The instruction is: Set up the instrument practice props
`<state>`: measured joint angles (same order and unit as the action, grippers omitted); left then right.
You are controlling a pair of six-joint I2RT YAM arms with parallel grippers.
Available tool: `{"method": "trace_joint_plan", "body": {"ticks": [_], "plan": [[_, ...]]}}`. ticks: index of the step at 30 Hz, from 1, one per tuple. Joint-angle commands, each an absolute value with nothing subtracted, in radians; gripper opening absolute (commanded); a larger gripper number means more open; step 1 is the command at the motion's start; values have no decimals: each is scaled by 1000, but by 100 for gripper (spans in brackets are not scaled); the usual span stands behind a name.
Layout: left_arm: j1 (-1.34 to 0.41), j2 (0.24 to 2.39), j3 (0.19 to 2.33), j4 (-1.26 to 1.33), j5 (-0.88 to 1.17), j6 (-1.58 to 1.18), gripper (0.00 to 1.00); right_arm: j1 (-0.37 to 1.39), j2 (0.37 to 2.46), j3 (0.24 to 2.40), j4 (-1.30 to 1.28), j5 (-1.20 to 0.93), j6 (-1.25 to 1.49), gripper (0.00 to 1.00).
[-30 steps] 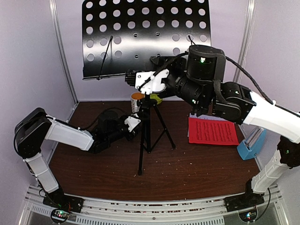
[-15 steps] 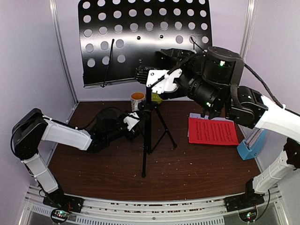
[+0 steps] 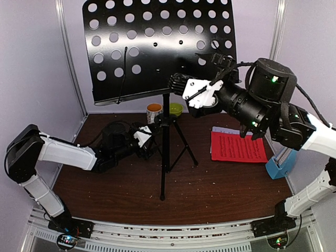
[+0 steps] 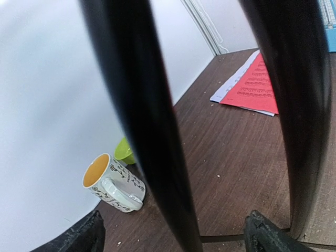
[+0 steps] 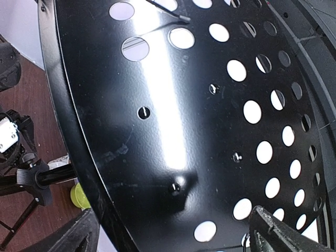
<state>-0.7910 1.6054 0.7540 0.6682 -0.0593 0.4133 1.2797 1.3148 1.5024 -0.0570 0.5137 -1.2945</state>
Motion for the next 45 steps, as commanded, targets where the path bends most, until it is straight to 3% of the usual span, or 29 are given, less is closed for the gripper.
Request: {"method": "trace_joint_plan", "body": {"ticks": [1,8,14,19,23,29,37,40,45], "plan": [[-792,1558,719,685,-61,370,95,1297,1254,1462,-35,485,-1241,100],[-792,1498,648,713,-82,294,96,1319,1168,1369,-71,431,-1163,100],[-792,1436,556,759,-100,203,96,1333,1090,1284,-158,361,-921,99],[-792,1379,494,768,-130,109,95,1318,1051,1088,-80,362,-763,95],[-792,1376,519,642,-102,112,94,1216,1036,939,-17,267,-626,91],[-779,1442,532,664,-81,119,88,998,1095,792,105,39,-501,83],[-752,1479,502,804,92,80,71,838,1272,849,176,-188,-432,74],[-786,1451,436,914,23,-32,71,830,1328,871,217,-219,-414,73],[-927,1440,430,874,-103,-66,72,823,1427,938,239,-244,-390,70]]}}
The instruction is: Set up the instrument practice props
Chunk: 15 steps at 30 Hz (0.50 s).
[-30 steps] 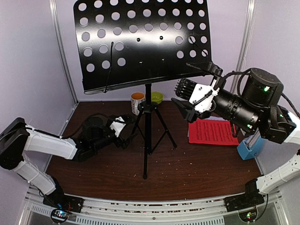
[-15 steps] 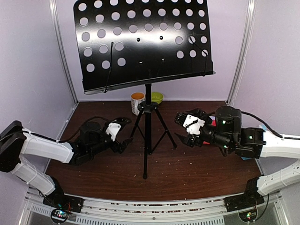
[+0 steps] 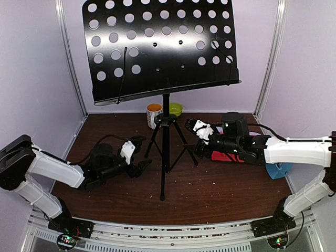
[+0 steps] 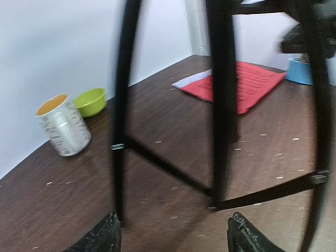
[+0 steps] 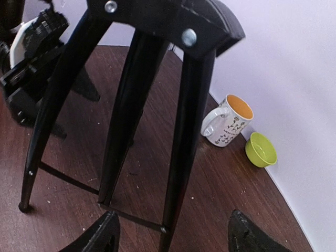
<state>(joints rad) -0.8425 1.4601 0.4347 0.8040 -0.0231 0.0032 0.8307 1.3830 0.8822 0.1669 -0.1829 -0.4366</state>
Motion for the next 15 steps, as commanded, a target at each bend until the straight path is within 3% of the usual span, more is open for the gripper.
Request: {"method": "trace_joint_plan", "body": {"ticks": [1,5,15], "plan": [[-936,1440,426,872,-126,-75,72,818,1440,945,248,-248,-382,70],[-915,1414,390,878,-217,-86,73,792,1478,969,270,-268,-344,67],[-757,1546,585,670,-73,230,71,776,1569,1004,273,-297,-351,60]]}}
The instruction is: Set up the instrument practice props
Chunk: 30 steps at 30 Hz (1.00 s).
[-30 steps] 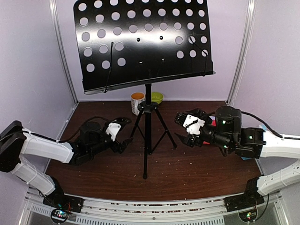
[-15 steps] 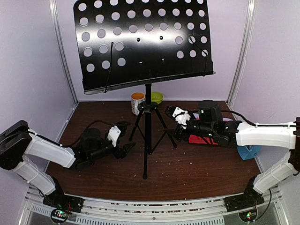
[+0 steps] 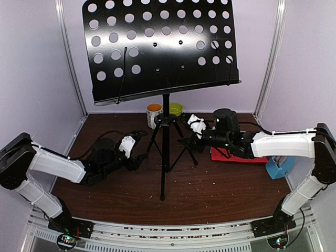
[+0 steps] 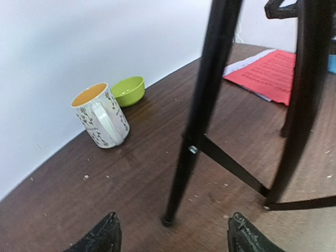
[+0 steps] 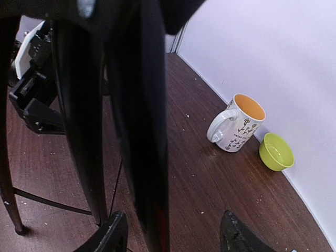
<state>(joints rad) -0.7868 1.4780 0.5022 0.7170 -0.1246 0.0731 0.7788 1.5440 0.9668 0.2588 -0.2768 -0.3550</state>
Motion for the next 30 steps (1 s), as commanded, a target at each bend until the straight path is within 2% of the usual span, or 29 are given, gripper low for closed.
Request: {"method": "trace_joint_plan", "body": {"ticks": [1,5,12,20,24,30], "plan": [[-754,1567,607,662,-72,254,71,775,1575,1010,273,-295,-352,59],[-749,1647,691,646,-61,300,68,776,1603,1042,254,-289,-363,54],[-749,1746,766,683,-91,356,56,774,1612,1051,238,-271,-386,40],[-747,1761,761,747,-104,408,35,766,1616,1068,215,-266,-404,20],[-738,1761,710,858,-54,378,30,761,1611,1068,213,-273,-404,15],[-733,1749,702,855,33,386,21,754,1609,1060,214,-295,-408,6]]}}
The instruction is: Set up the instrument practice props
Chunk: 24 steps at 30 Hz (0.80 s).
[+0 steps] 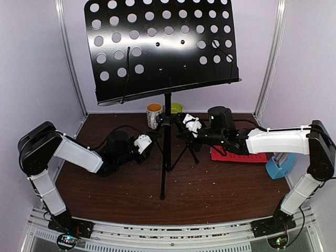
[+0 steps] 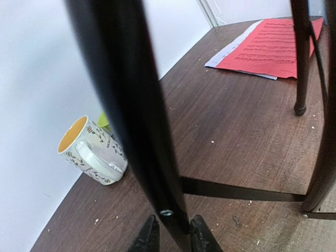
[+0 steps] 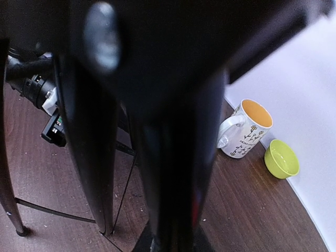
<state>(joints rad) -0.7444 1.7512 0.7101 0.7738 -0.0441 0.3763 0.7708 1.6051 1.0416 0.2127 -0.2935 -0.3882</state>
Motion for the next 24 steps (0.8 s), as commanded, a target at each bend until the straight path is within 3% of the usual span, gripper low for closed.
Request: {"method": "trace_joint_plan", "body": {"ticks": [1,4,8,11,22,24], "plan": [[-733,1746,703,851,41,385,21,754,1609,1054,220,-305,-411,4],[-733,1746,713,849,44,373,22,751,1608,1036,249,-337,-415,0],[-733,1754,713,903,28,322,33,751,1620,1036,270,-384,-404,0],[-733,1763,731,903,34,300,34,751,1621,1038,274,-400,-397,0],[-732,1702,742,833,-39,344,1,711,1578,1043,249,-407,-396,0],[-727,1695,761,796,-54,374,0,698,1575,1052,230,-408,-400,0]]}}
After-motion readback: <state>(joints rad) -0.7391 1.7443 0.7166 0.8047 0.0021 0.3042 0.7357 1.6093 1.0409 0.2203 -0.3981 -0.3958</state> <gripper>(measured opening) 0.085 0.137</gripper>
